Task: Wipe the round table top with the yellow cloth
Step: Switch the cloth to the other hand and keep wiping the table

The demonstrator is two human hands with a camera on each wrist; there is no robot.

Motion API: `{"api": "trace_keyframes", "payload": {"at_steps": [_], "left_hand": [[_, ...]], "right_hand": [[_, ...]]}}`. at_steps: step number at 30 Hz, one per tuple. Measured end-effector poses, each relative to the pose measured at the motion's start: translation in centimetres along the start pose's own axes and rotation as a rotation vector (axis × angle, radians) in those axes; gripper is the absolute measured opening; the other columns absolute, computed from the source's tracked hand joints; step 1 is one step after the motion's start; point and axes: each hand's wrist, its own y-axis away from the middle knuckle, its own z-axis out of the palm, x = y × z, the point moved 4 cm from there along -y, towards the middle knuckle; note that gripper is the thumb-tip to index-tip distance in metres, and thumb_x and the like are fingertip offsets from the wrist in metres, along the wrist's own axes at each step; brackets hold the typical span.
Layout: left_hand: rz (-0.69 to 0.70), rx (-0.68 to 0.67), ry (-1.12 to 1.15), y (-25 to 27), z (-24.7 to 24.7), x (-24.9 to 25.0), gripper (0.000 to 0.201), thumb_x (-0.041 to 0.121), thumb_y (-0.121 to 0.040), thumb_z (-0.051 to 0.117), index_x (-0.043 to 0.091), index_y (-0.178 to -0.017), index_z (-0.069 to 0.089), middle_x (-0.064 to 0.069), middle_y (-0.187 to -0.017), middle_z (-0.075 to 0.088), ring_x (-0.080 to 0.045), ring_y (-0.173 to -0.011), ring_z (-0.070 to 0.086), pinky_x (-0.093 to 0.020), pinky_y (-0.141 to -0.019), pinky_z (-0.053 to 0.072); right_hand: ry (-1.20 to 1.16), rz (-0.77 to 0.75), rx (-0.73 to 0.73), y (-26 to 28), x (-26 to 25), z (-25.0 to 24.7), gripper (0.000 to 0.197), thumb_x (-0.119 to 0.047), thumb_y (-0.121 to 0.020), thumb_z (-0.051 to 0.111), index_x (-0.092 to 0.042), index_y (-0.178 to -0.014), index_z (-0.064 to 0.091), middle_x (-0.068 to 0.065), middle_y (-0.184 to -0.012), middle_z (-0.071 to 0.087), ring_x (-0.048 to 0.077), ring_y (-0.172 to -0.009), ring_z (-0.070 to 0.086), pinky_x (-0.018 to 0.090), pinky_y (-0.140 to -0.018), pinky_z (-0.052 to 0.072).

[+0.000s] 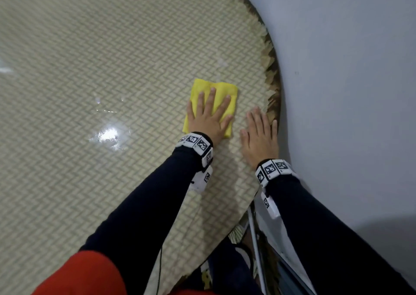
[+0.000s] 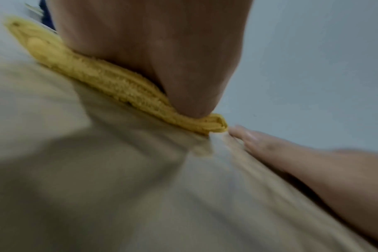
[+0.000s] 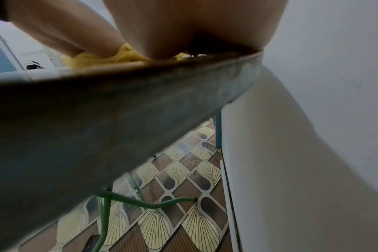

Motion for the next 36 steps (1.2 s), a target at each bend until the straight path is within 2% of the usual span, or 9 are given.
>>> {"api": "trace_keyframes", "payload": {"at_steps": [6,9,12,15,17,22,26,32,36], "left_hand": [[-0.36,0.086,0.172,0.8,-1.1,-6.2,0.054,0.052,-0.102,0.011,0.042,-0.152,-0.007,0.005,-0.161,-0.017,-0.024,-0.147,-0.019,-0.053,-0.117,-0.01],[-0.32,0.083,0.164,4.2,0.3,-5.2,0.055,0.055,-0.1,0.012,0.046,-0.15,-0.006,0.005,-0.161,-0.017,-0.023,-0.147,-0.02,-0.052,-0.116,-0.012],[-0.165,0.094,0.111,6.4,2.2,-1.8,0.054,0.055,-0.099,0.011,0.046,-0.152,0.006,0.003,-0.163,-0.004,-0.026,-0.149,-0.009,-0.053,-0.116,-0.008],[-0.038,0.092,0.042,3.3,2.1,0.8,0.053,0.055,-0.099,0.017,0.044,-0.151,0.017,0.0,-0.163,0.01,-0.029,-0.149,0.004,-0.057,-0.115,-0.002],[0.0,0.063,0.012,-0.4,0.9,2.1,0.055,0.057,-0.099,0.017,0.045,-0.151,0.008,0.002,-0.163,-0.001,-0.028,-0.149,-0.005,-0.055,-0.114,-0.01],[-0.159,0.076,0.071,-7.3,-2.5,-0.8,0.055,0.055,-0.1,0.013,0.044,-0.152,-0.004,0.008,-0.162,-0.014,-0.023,-0.148,-0.015,-0.053,-0.115,-0.012],[-0.304,0.108,0.114,-5.5,-3.1,-6.2,0.055,0.054,-0.101,0.015,0.044,-0.151,-0.004,0.007,-0.162,-0.011,-0.023,-0.149,-0.013,-0.052,-0.118,-0.008],[-0.264,0.076,0.093,0.0,-1.1,-4.0,0.055,0.054,-0.1,0.018,0.045,-0.151,-0.003,0.004,-0.162,-0.015,-0.025,-0.148,-0.017,-0.053,-0.116,-0.012],[-0.154,0.048,0.02,-1.4,-1.1,-2.3,0.054,0.055,-0.1,0.019,0.048,-0.15,-0.002,0.006,-0.162,-0.014,-0.025,-0.148,-0.015,-0.054,-0.115,-0.011]], "right_hand": [[0.004,0.0,0.058,-1.0,-0.4,-1.5,0.058,-0.042,-0.098,0.015,-0.022,-0.152,0.022,0.0,-0.161,0.01,0.018,-0.146,0.017,0.041,-0.116,0.01],[0.012,-0.046,0.036,-3.0,-0.7,-1.7,0.059,-0.043,-0.098,0.012,-0.022,-0.153,0.021,-0.002,-0.161,0.009,0.017,-0.148,0.008,0.04,-0.117,-0.001],[-0.001,-0.049,0.013,-4.3,0.0,-1.1,0.06,-0.042,-0.098,0.012,-0.02,-0.152,0.023,-0.002,-0.161,0.012,0.016,-0.148,0.009,0.041,-0.119,0.0],[0.035,-0.065,0.0,-4.6,0.3,-0.5,0.058,-0.04,-0.099,0.011,-0.018,-0.153,0.018,-0.002,-0.16,0.011,0.015,-0.148,0.007,0.043,-0.119,0.002],[0.058,-0.066,0.005,-4.6,0.4,-0.3,0.057,-0.037,-0.1,0.011,-0.016,-0.153,0.017,-0.001,-0.16,0.012,0.016,-0.148,0.007,0.045,-0.119,0.003],[0.044,-0.075,0.02,-4.3,0.4,-0.6,0.056,-0.036,-0.101,0.013,-0.016,-0.154,0.015,-0.002,-0.161,0.009,0.014,-0.148,0.004,0.044,-0.12,0.001],[0.037,-0.072,-0.008,-4.3,0.2,-0.9,0.057,-0.037,-0.1,0.014,-0.018,-0.154,0.014,-0.003,-0.161,0.009,0.015,-0.148,0.004,0.043,-0.12,0.0],[0.033,-0.081,-0.076,-6.1,-0.1,-3.9,0.049,-0.033,-0.093,0.04,-0.019,-0.141,0.043,0.0,-0.151,0.036,0.019,-0.138,0.031,0.043,-0.11,0.025],[0.033,-0.084,-0.091,-9.5,-1.0,-5.9,0.033,-0.028,-0.093,0.045,-0.016,-0.121,0.057,0.005,-0.128,0.052,0.025,-0.116,0.047,0.039,-0.094,0.033]]}}
